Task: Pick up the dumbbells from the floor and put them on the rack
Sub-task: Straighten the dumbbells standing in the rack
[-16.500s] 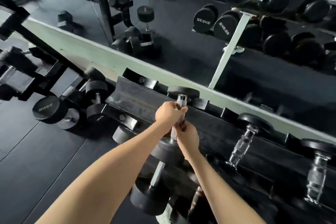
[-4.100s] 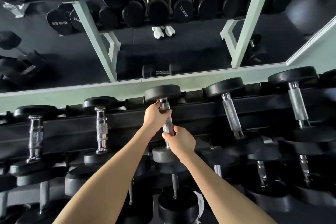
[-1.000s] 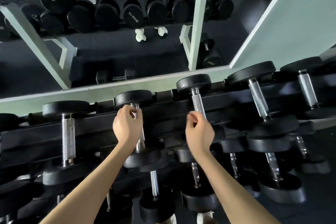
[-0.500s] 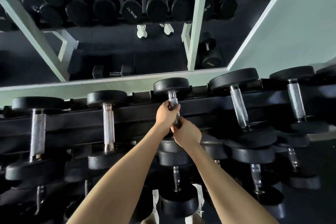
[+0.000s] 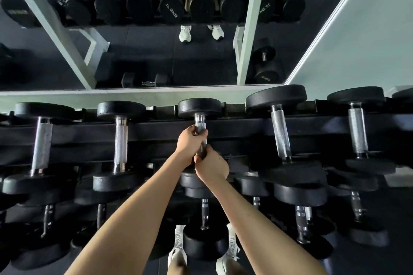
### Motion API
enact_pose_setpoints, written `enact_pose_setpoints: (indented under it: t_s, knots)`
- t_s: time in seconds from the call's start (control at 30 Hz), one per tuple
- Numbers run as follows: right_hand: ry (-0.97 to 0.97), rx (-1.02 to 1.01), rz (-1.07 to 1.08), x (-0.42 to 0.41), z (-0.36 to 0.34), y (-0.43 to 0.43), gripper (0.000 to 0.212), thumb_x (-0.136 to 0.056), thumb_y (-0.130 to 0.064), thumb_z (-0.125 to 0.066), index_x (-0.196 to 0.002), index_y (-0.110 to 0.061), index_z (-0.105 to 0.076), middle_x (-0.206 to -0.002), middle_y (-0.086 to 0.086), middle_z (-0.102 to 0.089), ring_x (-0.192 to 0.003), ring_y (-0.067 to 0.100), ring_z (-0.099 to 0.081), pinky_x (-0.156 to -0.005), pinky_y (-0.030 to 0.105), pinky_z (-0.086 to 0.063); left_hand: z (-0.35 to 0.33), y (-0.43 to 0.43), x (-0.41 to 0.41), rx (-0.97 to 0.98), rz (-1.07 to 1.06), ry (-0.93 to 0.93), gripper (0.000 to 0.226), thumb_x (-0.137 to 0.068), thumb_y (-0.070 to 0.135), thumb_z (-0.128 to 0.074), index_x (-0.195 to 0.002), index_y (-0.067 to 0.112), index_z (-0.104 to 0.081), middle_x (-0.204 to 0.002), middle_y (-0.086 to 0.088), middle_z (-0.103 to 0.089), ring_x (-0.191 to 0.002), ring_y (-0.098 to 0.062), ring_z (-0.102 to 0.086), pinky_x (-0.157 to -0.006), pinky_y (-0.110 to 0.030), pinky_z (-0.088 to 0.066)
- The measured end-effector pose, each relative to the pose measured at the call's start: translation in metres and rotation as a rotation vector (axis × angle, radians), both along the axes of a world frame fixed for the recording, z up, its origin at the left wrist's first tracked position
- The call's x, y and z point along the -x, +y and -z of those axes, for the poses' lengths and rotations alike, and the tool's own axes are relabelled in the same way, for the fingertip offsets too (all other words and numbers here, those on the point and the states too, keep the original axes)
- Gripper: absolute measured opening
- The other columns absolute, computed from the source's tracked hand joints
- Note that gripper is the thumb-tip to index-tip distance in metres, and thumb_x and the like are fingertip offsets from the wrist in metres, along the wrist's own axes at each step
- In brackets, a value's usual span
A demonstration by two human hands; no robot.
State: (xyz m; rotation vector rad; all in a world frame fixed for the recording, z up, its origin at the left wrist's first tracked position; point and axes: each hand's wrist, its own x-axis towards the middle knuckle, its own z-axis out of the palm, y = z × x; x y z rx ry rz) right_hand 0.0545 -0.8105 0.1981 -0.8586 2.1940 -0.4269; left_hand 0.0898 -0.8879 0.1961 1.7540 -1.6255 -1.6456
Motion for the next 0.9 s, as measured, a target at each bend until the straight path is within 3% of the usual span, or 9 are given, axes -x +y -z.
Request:
enact_pose_setpoints:
  t_s: [0.1,0.2,0.33,0.47,0.6,0.7,0.77,0.83,0.9]
  knots:
    - [-0.037,0.081,0.006,0.012,-0.014,0.012,0.033,-0.095,-0.03,-0.046,-0.124,-0.015,-0.053,-0.116,0.004,-0.067,-0.11,0.025,-0.062,-0.087,0.03,-0.044,-0.007,0.004,0.002,0.061,0.003,-0.144,0.03,-0.088,0.03,-0.061,-0.109,0.008,-0.064,-0.092,-0.004,-0.065,-0.091,-0.027,-0.063,-0.076,-0.035,-0.047]
    - [0.019,0.244,0.191,0.039,-0.027,0.035,0.036,-0.093,-0.028,-0.053,-0.125,-0.012,-0.058,-0.122,0.005,-0.067,-0.115,0.023,-0.06,-0.091,0.029,-0.042,-0.024,0.011,-0.003,0.274,-0.064,-0.347,0.031,-0.086,0.036,-0.06,-0.101,0.009,-0.06,-0.098,-0.005,-0.066,-0.091,-0.027,-0.062,-0.072,-0.03,-0.042]
    - [0.316,0.411,0.473,0.088,-0.032,0.069,0.024,-0.091,-0.018,-0.058,-0.11,-0.007,-0.065,-0.104,0.01,-0.072,-0.1,0.03,-0.066,-0.08,0.033,-0.044,-0.047,0.033,0.011,0.411,0.042,-0.235,0.021,-0.093,0.028,-0.055,-0.094,0.008,-0.062,-0.097,-0.006,-0.066,-0.082,-0.017,-0.053,-0.07,-0.027,-0.037]
    - [0.466,0.233,0.348,0.134,-0.033,0.08,0.024,-0.091,-0.022,-0.056,-0.11,-0.009,-0.063,-0.102,0.011,-0.071,-0.095,0.033,-0.064,-0.074,0.033,-0.044,-0.048,0.048,0.054,0.394,0.289,-0.106,0.022,-0.094,0.018,-0.052,-0.1,0.007,-0.07,-0.093,-0.003,-0.068,-0.084,-0.015,-0.057,-0.069,-0.021,-0.035]
    - [0.225,-0.142,0.119,0.186,-0.025,0.073,0.036,-0.09,-0.038,-0.055,-0.112,-0.01,-0.061,-0.107,0.011,-0.069,-0.1,0.032,-0.064,-0.071,0.031,-0.042,-0.034,0.063,0.094,0.331,0.328,-0.045,0.021,-0.092,0.013,-0.051,-0.094,0.009,-0.071,-0.084,-0.001,-0.061,-0.082,-0.016,-0.054,-0.071,-0.022,-0.034]
    - [0.009,-0.119,0.004,0.208,-0.017,0.073,0.037,-0.089,-0.032,-0.058,-0.112,-0.004,-0.061,-0.099,0.011,-0.069,-0.086,0.026,-0.064,-0.069,0.029,-0.045,-0.025,0.07,0.119,0.231,0.327,-0.031,0.036,-0.095,0.022,-0.052,-0.127,0.008,-0.058,-0.118,-0.007,-0.067,-0.11,-0.021,-0.06,-0.084,-0.02,-0.038]
    - [-0.106,-0.075,-0.061,0.217,-0.014,0.075,0.04,-0.09,-0.031,-0.059,-0.121,-0.007,-0.058,-0.105,0.007,-0.067,-0.094,0.023,-0.063,-0.077,0.03,-0.048,-0.022,0.074,0.138,0.157,0.327,-0.025,0.048,-0.097,0.027,-0.048,-0.142,0.011,-0.042,-0.13,-0.01,-0.061,-0.118,-0.026,-0.057,-0.09,-0.025,-0.041]
    - [-0.197,-0.069,-0.1,0.225,-0.01,0.076,0.041,-0.089,-0.033,-0.061,-0.123,-0.012,-0.057,-0.111,0.004,-0.066,-0.102,0.022,-0.062,-0.086,0.033,-0.048,-0.021,0.077,0.158,0.095,0.3,-0.012,0.055,-0.097,0.029,-0.046,-0.147,0.014,-0.03,-0.134,-0.012,-0.057,-0.121,-0.032,-0.055,-0.098,-0.035,-0.045]
    - [-0.264,-0.05,-0.125,0.23,-0.004,0.076,0.035,-0.087,-0.035,-0.062,-0.115,-0.014,-0.061,-0.107,0.004,-0.069,-0.102,0.025,-0.063,-0.09,0.038,-0.05,-0.021,0.079,0.175,0.059,0.194,0.033,0.054,-0.096,0.029,-0.049,-0.145,0.014,-0.032,-0.133,-0.013,-0.057,-0.119,-0.034,-0.055,-0.099,-0.042,-0.046]
